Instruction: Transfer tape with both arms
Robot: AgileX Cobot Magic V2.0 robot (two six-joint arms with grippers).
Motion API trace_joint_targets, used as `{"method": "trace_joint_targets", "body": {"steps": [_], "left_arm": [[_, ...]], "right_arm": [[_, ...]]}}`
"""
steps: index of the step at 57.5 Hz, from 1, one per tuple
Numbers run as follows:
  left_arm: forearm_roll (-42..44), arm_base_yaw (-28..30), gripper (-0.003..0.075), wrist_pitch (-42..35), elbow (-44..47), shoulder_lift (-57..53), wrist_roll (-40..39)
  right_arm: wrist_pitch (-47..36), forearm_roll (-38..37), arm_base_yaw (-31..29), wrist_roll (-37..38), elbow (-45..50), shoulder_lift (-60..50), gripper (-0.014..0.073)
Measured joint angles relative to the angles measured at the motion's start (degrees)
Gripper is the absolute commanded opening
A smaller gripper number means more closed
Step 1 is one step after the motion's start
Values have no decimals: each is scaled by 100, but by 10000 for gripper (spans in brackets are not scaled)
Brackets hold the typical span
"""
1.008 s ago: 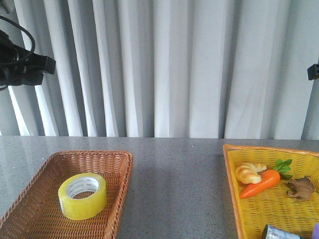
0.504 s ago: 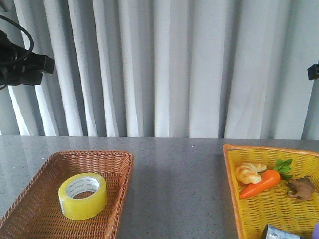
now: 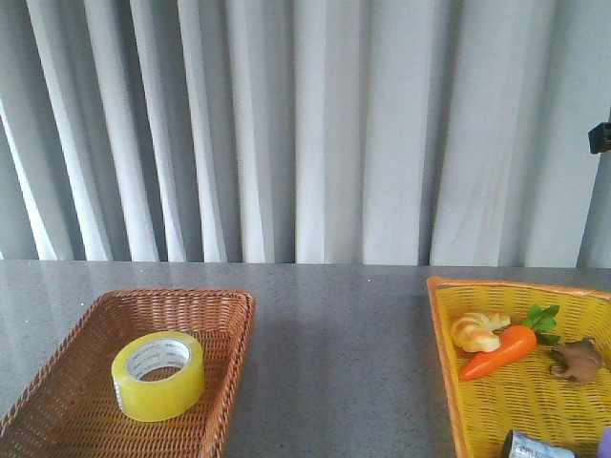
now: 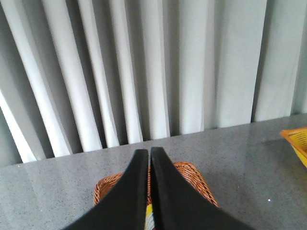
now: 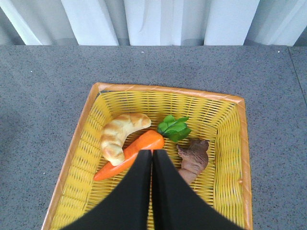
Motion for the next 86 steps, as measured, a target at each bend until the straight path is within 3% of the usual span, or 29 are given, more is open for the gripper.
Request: {"method": "trace_joint_targets", "body": {"steps": [12, 20, 30, 46, 86], "left_arm": [[7, 0, -6, -1798, 3334, -2396, 64], [7, 6, -6, -2160, 4899, -3568, 68], [0, 288, -6, -2206, 6197, -4619, 52], [3, 990, -6, -1793, 6386, -4880, -39], [10, 1016, -6, -1728, 6386, -4880, -39]], "right_arm": [[0, 0, 0, 0, 0, 0, -7], [0, 0, 0, 0, 0, 0, -7], [0, 0, 0, 0, 0, 0, -7], [4, 0, 0, 0, 0, 0, -7], [4, 0, 0, 0, 0, 0, -7]]}}
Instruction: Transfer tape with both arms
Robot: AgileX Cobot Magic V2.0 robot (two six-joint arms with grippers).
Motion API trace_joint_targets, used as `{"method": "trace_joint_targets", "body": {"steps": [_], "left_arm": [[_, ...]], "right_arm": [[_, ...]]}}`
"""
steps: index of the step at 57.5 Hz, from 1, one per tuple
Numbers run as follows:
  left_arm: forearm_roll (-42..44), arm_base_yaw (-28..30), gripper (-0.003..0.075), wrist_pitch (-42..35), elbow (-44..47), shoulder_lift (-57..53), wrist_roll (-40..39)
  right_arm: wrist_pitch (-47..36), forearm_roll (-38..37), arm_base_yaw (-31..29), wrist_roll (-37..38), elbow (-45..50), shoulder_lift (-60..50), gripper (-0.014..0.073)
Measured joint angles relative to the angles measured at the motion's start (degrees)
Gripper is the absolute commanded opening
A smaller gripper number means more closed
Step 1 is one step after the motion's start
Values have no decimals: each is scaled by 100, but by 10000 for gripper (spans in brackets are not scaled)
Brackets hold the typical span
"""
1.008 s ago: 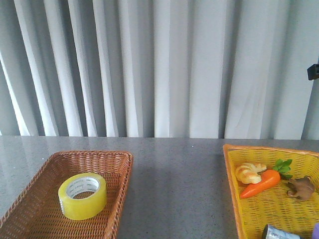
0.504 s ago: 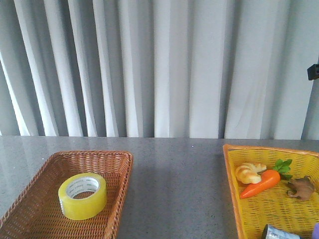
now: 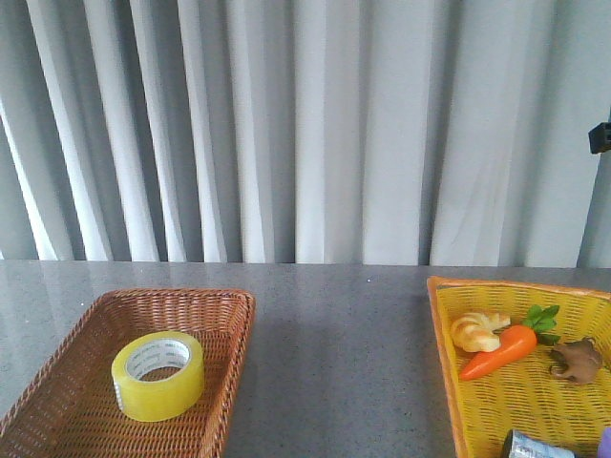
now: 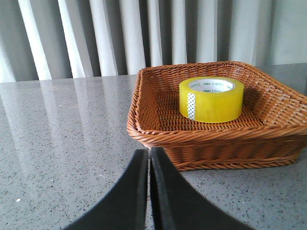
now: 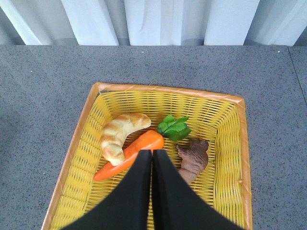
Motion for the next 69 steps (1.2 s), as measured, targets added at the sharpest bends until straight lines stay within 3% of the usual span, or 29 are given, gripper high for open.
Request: {"method": "trace_joint_targets", "body": {"steps": [36, 49, 57, 69], "left_arm": [[0, 0, -6, -1, 0, 0, 0], [0, 0, -6, -1, 0, 0, 0], [0, 0, -6, -1, 0, 0, 0], [0, 0, -6, 1, 0, 0, 0]], "right_arm": [[0, -5, 0, 0, 0, -22, -7], [-156, -9, 0, 0, 188, -641, -7], [-1115, -9, 0, 0, 1599, -1472, -7], [-3211, 237, 0, 0, 4945, -3350, -7]]}}
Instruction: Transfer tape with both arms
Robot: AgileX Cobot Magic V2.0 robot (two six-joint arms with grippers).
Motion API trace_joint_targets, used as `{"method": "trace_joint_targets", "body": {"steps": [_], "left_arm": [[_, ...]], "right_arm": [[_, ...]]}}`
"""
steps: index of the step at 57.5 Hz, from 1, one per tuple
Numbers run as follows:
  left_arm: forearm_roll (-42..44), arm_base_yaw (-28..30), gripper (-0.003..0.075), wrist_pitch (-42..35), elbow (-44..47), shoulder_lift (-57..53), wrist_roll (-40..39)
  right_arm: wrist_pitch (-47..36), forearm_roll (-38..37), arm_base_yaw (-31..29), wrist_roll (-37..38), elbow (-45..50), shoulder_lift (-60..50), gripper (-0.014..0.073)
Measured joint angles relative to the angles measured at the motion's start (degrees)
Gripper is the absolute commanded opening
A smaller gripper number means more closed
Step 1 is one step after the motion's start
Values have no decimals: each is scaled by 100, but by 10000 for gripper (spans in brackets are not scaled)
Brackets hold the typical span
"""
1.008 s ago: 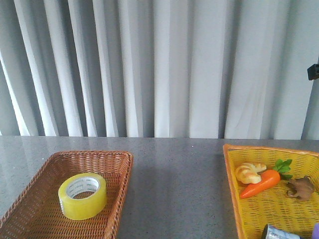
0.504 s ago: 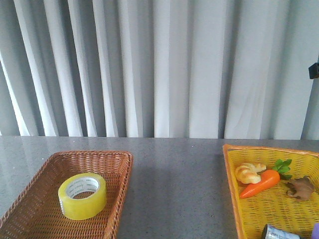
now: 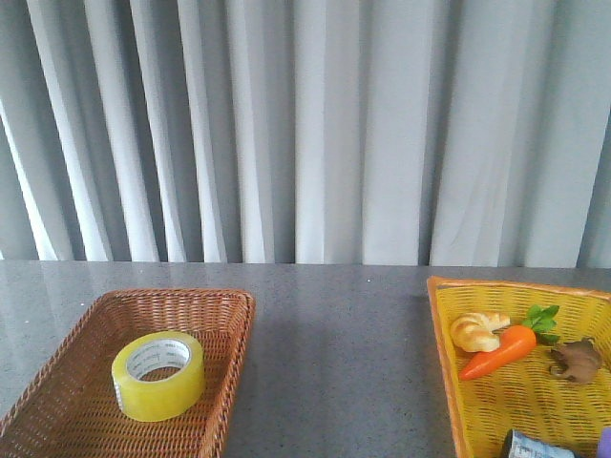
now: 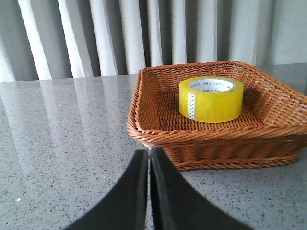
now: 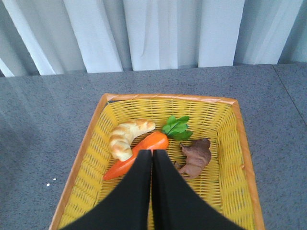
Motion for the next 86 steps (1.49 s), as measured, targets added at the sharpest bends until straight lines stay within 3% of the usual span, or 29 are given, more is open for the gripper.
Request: {"method": "trace_joint_targets", "body": {"steps": [10, 23, 34, 44, 62, 86], "left_arm": [[0, 0, -6, 0, 0, 0, 0], [0, 0, -6, 0, 0, 0, 0], [0, 0, -6, 4, 0, 0, 0], [0, 0, -6, 11, 0, 0, 0], [0, 0, -6, 18, 0, 0, 0], [0, 0, -6, 18, 0, -6, 0]], "right_arm": [[-1030, 44, 0, 0, 2242, -1931, -7], [-1173, 44, 0, 0, 4061, -3962, -7], [-1372, -47, 0, 0, 5329, -4925, -7], [-2103, -106, 0, 0, 6352, -5394, -7], [-3190, -686, 48, 0, 7443, -5918, -7], [-3256, -926, 611, 0, 7559, -6549, -7]]}}
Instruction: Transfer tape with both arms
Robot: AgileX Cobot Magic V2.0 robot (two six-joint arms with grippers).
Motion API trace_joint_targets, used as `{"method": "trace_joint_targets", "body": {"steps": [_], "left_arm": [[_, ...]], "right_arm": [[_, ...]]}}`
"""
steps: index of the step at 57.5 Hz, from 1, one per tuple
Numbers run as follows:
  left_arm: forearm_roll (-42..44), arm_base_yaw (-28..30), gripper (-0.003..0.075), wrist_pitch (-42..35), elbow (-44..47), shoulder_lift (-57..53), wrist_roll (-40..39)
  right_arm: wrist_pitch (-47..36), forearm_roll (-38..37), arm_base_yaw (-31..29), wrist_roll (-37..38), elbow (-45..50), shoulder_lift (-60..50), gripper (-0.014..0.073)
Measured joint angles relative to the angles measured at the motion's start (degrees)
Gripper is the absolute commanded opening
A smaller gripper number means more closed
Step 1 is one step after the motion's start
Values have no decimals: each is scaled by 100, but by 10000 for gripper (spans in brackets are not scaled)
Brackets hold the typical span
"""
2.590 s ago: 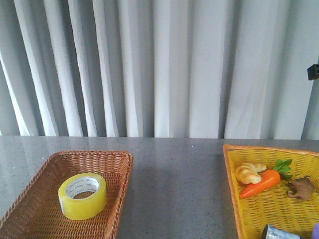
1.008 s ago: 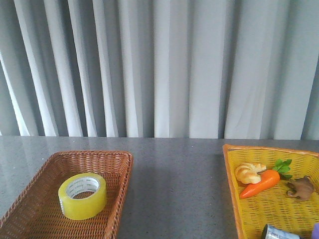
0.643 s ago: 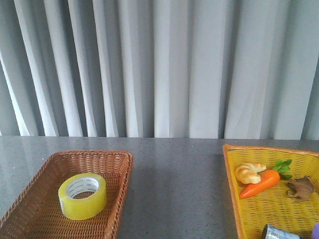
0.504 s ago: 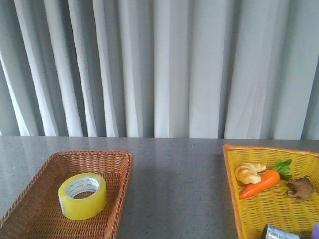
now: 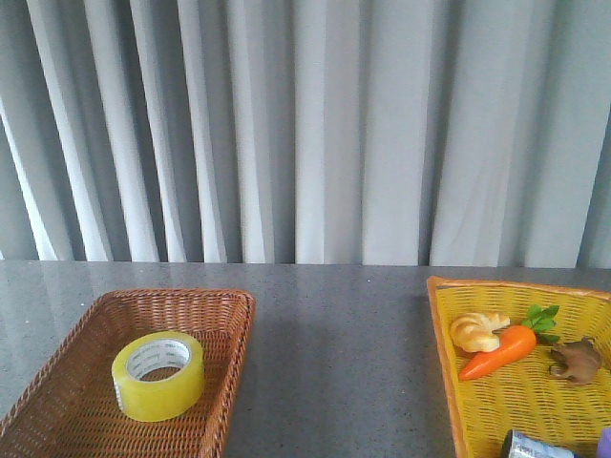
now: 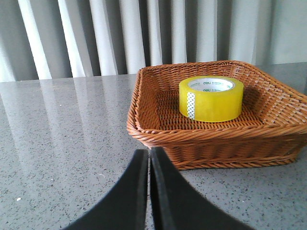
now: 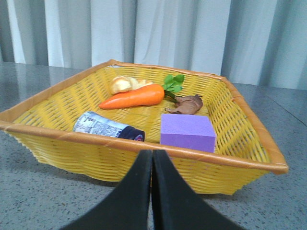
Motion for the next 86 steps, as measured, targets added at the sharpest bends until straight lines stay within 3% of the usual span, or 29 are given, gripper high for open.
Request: {"method": "trace_joint_targets", "body": {"steps": [15, 86], "left_arm": [[0, 0, -6, 6, 0, 0, 0], [0, 0, -6, 6, 0, 0, 0]], "right_arm": [[0, 16, 229, 0, 0, 0, -7], [0, 16, 54, 0, 0, 0, -7]]}}
